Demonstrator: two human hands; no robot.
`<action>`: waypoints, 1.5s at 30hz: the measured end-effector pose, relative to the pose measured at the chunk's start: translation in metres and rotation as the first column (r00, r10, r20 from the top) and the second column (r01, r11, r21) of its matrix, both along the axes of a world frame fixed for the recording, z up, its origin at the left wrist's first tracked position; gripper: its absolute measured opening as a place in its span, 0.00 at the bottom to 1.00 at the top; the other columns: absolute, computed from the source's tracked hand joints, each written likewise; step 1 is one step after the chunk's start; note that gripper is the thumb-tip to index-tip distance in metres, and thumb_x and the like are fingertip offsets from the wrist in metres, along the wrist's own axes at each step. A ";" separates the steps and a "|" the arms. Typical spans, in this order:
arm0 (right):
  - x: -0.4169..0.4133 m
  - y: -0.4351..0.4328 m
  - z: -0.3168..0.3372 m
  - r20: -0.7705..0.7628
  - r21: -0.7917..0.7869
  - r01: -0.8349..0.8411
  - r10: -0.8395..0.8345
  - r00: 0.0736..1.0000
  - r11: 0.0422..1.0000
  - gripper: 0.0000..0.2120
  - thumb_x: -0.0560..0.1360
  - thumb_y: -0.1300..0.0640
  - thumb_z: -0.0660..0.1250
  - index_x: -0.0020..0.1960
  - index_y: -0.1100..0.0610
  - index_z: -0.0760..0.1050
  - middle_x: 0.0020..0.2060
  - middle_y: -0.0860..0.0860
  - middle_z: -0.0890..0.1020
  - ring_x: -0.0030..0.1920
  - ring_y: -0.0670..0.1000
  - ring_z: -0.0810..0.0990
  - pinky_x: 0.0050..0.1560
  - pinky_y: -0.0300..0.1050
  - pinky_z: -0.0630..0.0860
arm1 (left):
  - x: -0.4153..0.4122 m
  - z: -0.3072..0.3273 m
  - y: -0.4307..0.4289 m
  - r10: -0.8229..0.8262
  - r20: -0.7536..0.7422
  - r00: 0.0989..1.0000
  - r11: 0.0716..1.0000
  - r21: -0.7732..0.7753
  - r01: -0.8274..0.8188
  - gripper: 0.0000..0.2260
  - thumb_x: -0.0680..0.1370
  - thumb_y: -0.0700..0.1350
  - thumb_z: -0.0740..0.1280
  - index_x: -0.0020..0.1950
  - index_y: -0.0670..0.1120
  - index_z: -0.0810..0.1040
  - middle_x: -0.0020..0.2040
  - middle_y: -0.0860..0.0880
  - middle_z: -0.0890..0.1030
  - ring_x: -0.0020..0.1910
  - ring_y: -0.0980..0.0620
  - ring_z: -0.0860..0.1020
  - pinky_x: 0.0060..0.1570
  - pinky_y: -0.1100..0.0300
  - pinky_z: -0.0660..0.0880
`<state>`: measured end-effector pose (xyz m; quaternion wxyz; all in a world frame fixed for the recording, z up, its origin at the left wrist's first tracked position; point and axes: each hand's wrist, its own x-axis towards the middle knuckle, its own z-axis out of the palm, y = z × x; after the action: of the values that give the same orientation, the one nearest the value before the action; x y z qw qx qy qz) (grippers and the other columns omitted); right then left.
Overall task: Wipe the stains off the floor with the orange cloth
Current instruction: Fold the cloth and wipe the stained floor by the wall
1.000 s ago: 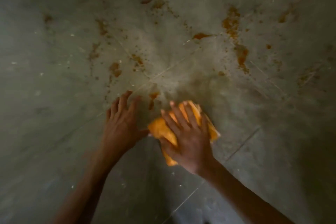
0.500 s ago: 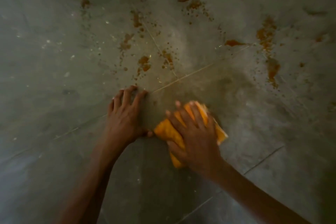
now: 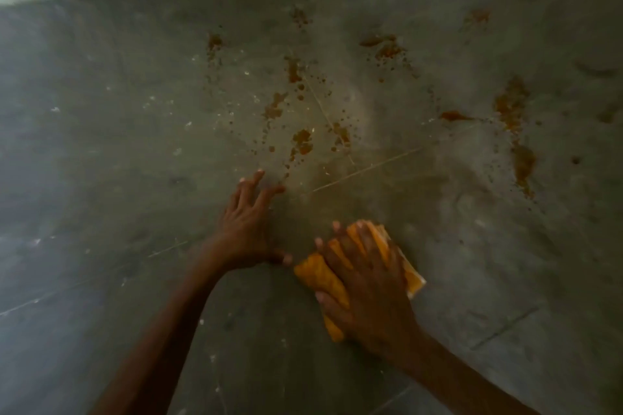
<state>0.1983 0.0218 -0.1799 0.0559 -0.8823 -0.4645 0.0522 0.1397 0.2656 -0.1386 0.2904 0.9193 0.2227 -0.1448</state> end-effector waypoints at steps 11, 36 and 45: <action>0.156 0.274 0.000 -0.065 0.038 0.088 -0.085 0.994 0.995 0.39 0.73 0.27 0.52 0.79 0.39 0.50 0.82 0.50 0.48 0.80 0.62 0.43 0.73 0.75 0.43 | 0.043 -0.001 0.134 0.129 -0.240 0.962 0.976 0.202 -0.080 0.64 0.60 0.62 0.79 0.78 0.44 0.36 0.78 0.41 0.35 0.77 0.38 0.36 0.76 0.42 0.43; 0.101 0.184 0.004 -0.075 -0.075 -0.037 0.032 0.997 0.997 0.35 0.75 0.29 0.48 0.79 0.34 0.41 0.81 0.47 0.41 0.80 0.57 0.36 0.75 0.71 0.44 | 0.026 -0.013 0.129 0.240 0.058 0.969 0.962 0.116 -0.246 0.63 0.58 0.59 0.81 0.79 0.48 0.43 0.80 0.48 0.42 0.78 0.45 0.38 0.77 0.46 0.46; 0.102 0.200 0.003 -0.016 0.047 0.004 -0.003 1.000 0.999 0.33 0.78 0.33 0.51 0.80 0.38 0.44 0.82 0.48 0.46 0.80 0.57 0.39 0.75 0.70 0.46 | 0.024 -0.013 0.137 0.256 0.084 0.963 0.964 0.049 -0.261 0.63 0.55 0.59 0.82 0.79 0.50 0.47 0.80 0.49 0.45 0.79 0.46 0.41 0.77 0.45 0.43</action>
<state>0.3006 0.2222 -0.1767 0.0804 -0.8811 -0.4635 0.0485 0.1638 0.4027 -0.1513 0.2874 0.8956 0.3336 -0.0634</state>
